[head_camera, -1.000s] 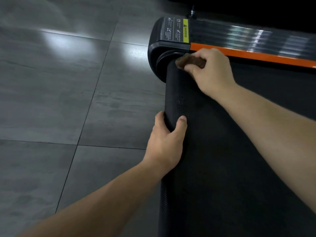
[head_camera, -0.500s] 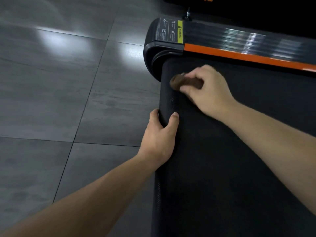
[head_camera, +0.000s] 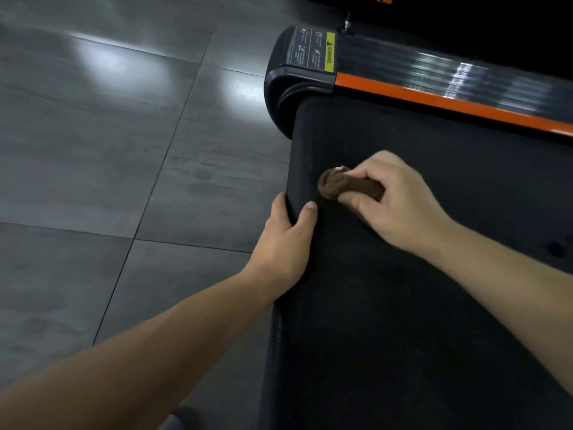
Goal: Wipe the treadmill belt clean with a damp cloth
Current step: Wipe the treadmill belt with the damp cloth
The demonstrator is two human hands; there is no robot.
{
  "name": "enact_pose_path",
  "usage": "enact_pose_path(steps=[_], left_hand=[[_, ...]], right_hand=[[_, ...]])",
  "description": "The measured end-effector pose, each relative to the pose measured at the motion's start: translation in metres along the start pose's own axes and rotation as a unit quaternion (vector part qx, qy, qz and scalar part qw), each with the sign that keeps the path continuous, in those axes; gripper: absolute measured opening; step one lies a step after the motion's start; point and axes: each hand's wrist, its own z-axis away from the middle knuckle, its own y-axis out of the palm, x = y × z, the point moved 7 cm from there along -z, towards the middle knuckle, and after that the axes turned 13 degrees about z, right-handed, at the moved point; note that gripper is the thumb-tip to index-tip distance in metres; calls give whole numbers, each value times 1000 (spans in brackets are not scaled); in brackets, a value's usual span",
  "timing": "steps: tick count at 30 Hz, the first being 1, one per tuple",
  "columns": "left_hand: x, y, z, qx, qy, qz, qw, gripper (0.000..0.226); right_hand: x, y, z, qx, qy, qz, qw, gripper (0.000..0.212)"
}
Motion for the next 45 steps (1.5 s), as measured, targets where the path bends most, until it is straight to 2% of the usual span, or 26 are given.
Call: enact_pose_path(steps=[1, 4, 5, 7, 11, 13, 15, 17, 19, 23, 26, 29, 31, 34, 37, 39, 42, 45], left_hand=[[7, -1, 7, -3, -3, 3, 1000, 66], [21, -4, 28, -12, -7, 23, 1000, 65], [24, -5, 32, -10, -7, 24, 1000, 65], [32, -6, 37, -7, -15, 29, 999, 66], [43, -8, 52, -6, -31, 54, 998, 72], [48, -9, 60, -3, -41, 69, 997, 72], [55, -10, 65, -4, -51, 76, 996, 73], [59, -13, 68, -7, -50, 81, 995, 76], [58, -14, 70, -11, -47, 84, 995, 71], [62, -11, 65, 7, -40, 101, 994, 73], [65, -10, 63, 14, -50, 118, 992, 76], [64, -12, 61, 15, -51, 131, 990, 69], [62, -15, 56, 18, -48, 133, 990, 72], [53, -17, 46, 35, -48, 130, 990, 83], [44, -11, 42, 53, -44, 114, 991, 72], [44, -10, 43, 44, -40, 117, 991, 58], [44, -11, 46, 43, -48, 131, 989, 47], [45, -11, 47, 49, -54, 133, 988, 43]], right_hand=[[-11, -2, -10, -15, 14, 19, 1000, 18], [-46, -11, -43, -79, 143, 48, 985, 20], [-47, -10, -43, -87, 162, 46, 982, 20], [-25, -5, -23, -70, 141, 48, 986, 17], [32, 5, 59, -18, 31, 19, 999, 24], [35, 6, 67, -5, 1, 15, 1000, 26], [20, 1, 45, -27, 22, 28, 999, 24], [7, -6, 23, -61, 79, 39, 994, 23], [14, -3, 23, -65, 103, 35, 992, 23], [66, 14, 67, 41, -37, -15, 998, 28], [67, 12, 38, 53, -91, 25, 994, 32], [41, 11, -45, 2, -24, 96, 995, 33], [34, 13, -79, 2, 23, 120, 992, 33], [48, 23, -57, 65, -19, 119, 991, 33], [69, 27, -37, 159, -93, 98, 978, 27], [67, 25, -74, 140, -109, 163, 971, 30], [50, 25, -143, 77, -44, 287, 954, 36], [55, 36, -159, 94, -14, 350, 932, 38]])
